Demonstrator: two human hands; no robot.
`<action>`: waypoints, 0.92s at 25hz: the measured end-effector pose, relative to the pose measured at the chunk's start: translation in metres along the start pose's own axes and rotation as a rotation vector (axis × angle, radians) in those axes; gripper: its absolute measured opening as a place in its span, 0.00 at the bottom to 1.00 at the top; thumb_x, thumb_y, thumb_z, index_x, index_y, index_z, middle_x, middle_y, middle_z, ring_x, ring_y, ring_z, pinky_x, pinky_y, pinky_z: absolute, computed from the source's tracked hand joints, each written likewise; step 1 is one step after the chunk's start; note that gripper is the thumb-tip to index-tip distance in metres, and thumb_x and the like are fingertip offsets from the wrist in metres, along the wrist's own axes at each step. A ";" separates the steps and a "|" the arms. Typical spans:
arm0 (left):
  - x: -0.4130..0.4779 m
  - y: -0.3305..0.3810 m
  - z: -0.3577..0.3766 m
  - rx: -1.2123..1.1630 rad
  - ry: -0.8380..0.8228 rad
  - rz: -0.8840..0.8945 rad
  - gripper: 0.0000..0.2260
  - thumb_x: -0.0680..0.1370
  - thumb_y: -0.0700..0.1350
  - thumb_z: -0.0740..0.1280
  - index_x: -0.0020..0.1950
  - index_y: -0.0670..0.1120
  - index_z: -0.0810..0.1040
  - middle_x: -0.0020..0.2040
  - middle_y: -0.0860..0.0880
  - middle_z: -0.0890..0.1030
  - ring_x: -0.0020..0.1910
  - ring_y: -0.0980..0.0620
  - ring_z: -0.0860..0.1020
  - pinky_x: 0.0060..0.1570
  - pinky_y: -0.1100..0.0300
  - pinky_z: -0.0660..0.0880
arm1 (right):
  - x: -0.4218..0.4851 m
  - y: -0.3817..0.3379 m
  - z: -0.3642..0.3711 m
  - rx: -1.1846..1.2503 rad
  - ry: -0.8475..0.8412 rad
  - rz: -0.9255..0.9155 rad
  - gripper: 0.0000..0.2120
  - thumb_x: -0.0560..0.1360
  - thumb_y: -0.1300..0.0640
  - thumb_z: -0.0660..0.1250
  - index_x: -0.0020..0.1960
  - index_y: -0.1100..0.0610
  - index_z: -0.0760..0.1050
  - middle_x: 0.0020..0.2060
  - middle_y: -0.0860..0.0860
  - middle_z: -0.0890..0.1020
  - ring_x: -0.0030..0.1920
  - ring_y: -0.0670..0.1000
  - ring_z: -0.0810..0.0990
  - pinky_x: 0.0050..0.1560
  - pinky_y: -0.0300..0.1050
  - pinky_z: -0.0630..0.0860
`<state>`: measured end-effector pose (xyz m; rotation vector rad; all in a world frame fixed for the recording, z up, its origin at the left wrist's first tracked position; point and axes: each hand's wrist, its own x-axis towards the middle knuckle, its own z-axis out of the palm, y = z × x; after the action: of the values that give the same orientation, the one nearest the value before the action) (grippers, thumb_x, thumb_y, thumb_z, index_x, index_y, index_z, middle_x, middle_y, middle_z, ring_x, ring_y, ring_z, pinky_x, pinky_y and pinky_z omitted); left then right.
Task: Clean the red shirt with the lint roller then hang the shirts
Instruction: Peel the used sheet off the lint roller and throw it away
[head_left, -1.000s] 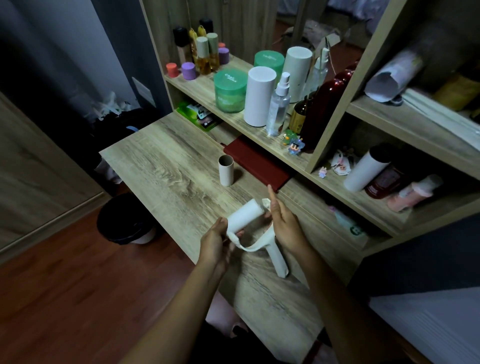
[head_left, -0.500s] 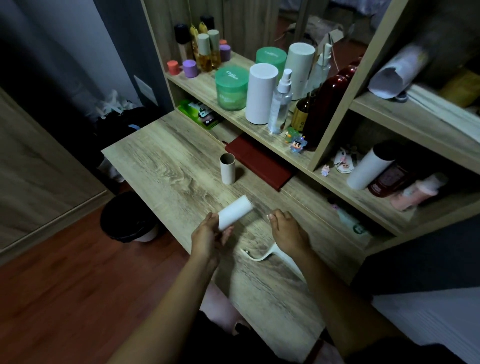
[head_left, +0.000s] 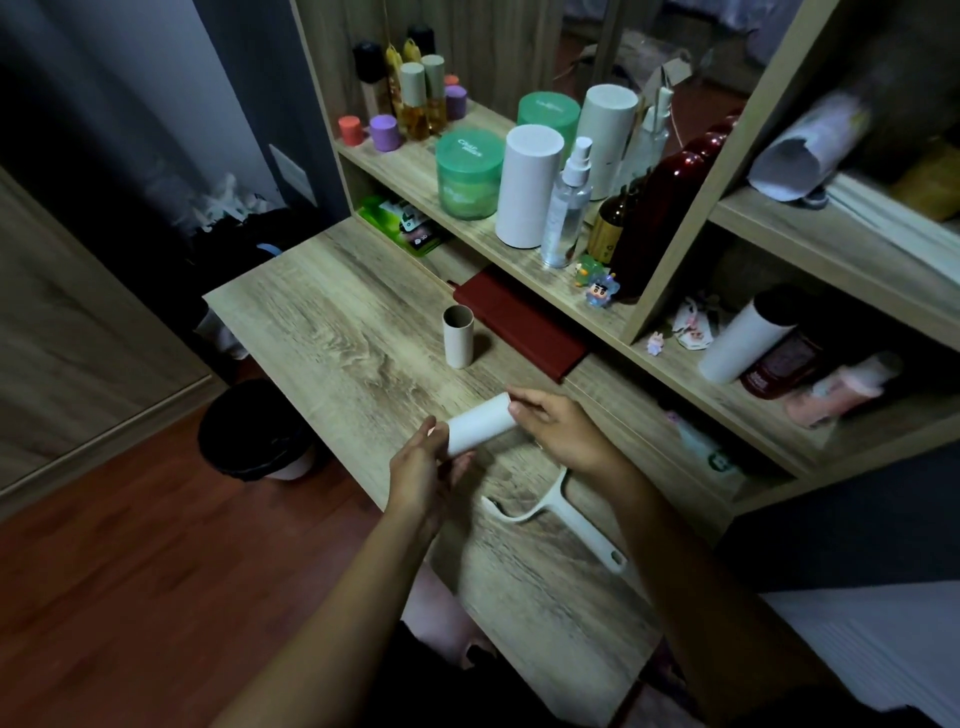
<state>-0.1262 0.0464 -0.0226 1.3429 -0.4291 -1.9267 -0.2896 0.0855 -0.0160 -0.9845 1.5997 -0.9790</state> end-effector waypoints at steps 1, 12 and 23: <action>0.000 0.001 -0.001 -0.001 -0.002 0.011 0.18 0.78 0.38 0.63 0.68 0.43 0.70 0.48 0.45 0.78 0.41 0.46 0.78 0.30 0.64 0.79 | 0.001 -0.001 0.001 0.014 0.027 -0.028 0.19 0.77 0.61 0.64 0.67 0.62 0.70 0.58 0.51 0.76 0.59 0.46 0.75 0.53 0.24 0.71; 0.008 0.014 -0.027 0.029 0.071 0.085 0.19 0.77 0.37 0.64 0.68 0.40 0.69 0.46 0.45 0.79 0.30 0.53 0.81 0.29 0.65 0.78 | 0.061 0.024 0.004 -0.474 0.253 -0.038 0.10 0.70 0.62 0.71 0.52 0.62 0.82 0.48 0.58 0.85 0.49 0.55 0.83 0.55 0.47 0.77; 0.011 0.015 -0.039 0.070 0.061 0.132 0.19 0.77 0.39 0.65 0.68 0.42 0.70 0.59 0.39 0.76 0.43 0.45 0.78 0.34 0.63 0.79 | 0.063 0.014 0.010 -0.544 0.325 -0.162 0.12 0.77 0.56 0.63 0.54 0.63 0.79 0.48 0.61 0.84 0.46 0.54 0.81 0.49 0.45 0.75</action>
<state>-0.0871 0.0332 -0.0356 1.3786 -0.5452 -1.7732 -0.2935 0.0303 -0.0507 -1.3915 2.1512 -0.8556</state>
